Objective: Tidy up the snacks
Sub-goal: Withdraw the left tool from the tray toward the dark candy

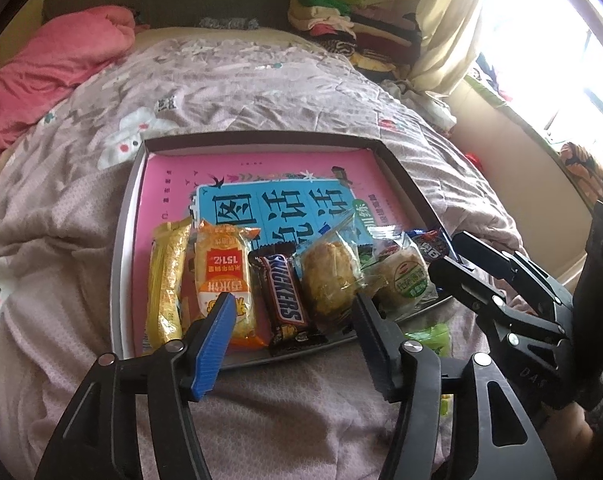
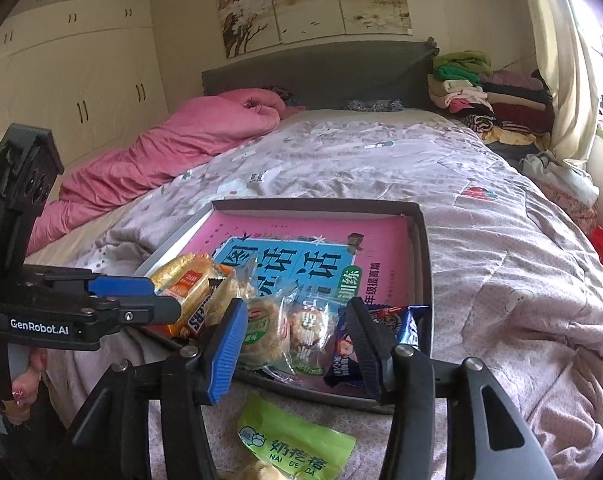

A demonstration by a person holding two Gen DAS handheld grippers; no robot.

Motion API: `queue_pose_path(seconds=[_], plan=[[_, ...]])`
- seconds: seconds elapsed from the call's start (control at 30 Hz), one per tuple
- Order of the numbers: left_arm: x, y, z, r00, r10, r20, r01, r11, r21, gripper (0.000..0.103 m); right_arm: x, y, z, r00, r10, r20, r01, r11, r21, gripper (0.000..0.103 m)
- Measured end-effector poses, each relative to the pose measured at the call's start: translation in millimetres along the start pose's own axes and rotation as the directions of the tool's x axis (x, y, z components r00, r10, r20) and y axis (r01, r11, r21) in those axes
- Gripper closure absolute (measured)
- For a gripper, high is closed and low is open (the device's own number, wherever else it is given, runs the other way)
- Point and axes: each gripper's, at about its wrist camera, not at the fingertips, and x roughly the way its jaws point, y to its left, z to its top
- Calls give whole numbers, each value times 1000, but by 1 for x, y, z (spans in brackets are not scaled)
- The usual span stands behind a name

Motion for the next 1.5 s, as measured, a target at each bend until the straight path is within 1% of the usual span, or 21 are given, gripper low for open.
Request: queue_pose_path(seconds=[0.07,0.17,0.3,0.4,0.5,0.67,0.8,1.03,1.13,1.2,1.23,1.3,1.37,1.43,1.5], plan=[[-3,-1,0,1000,1,5,-1,1000,8,40,-4,-3,1,1000,2,9,-2,1000,11,51],[-7,-4,-3,1000,1,4,-1,1000,19,39,-9,-7,2,1000,8,17,-8,1000,29,46],[-11,-11,-12,999,-29,-16,29,999,40,39,-19,-15,1,1000,12,23,-13,998,65,45],[-11,-21,-24,997,-64,-48,67,996,60,39,-24,-22,-2,1000,18,13,-19,996,86,44],[-7,-33,-39,993,-83,-85,91,991,93,39,-29,-26,-8,1000,24,-10,-23,995,101,41],[1,-52,-58,983,-103,-150,128,978,162,39,-31,-27,-20,997,30,-75,-21,993,113,41],[2,-62,-68,979,-106,-176,143,966,214,40,-31,-24,-31,991,35,-129,-18,992,129,41],[7,-73,-84,967,-135,-215,188,950,249,40,-28,-14,-47,978,52,-202,-24,990,137,41],[11,-74,-86,961,-155,-230,211,947,242,40,-27,-8,-53,971,59,-231,-27,990,140,41],[14,-74,-87,957,-166,-239,223,946,234,40,-25,-4,-57,964,51,-263,-13,990,144,41],[15,-74,-89,956,-171,-239,227,945,236,40,-24,-4,-60,959,47,-278,-5,989,148,41],[20,-74,-90,952,-175,-249,234,944,233,46,-22,-3,-65,949,45,-312,12,984,176,41],[25,-73,-91,946,-191,-262,252,942,224,60,-21,-5,-70,940,72,-332,4,975,221,41],[29,-71,-94,942,-197,-270,258,942,215,62,-19,-6,-75,933,100,-345,-10,967,253,41],[30,-69,-95,940,-209,-269,269,940,211,62,-17,-5,-75,931,96,-353,-5,968,250,41]])
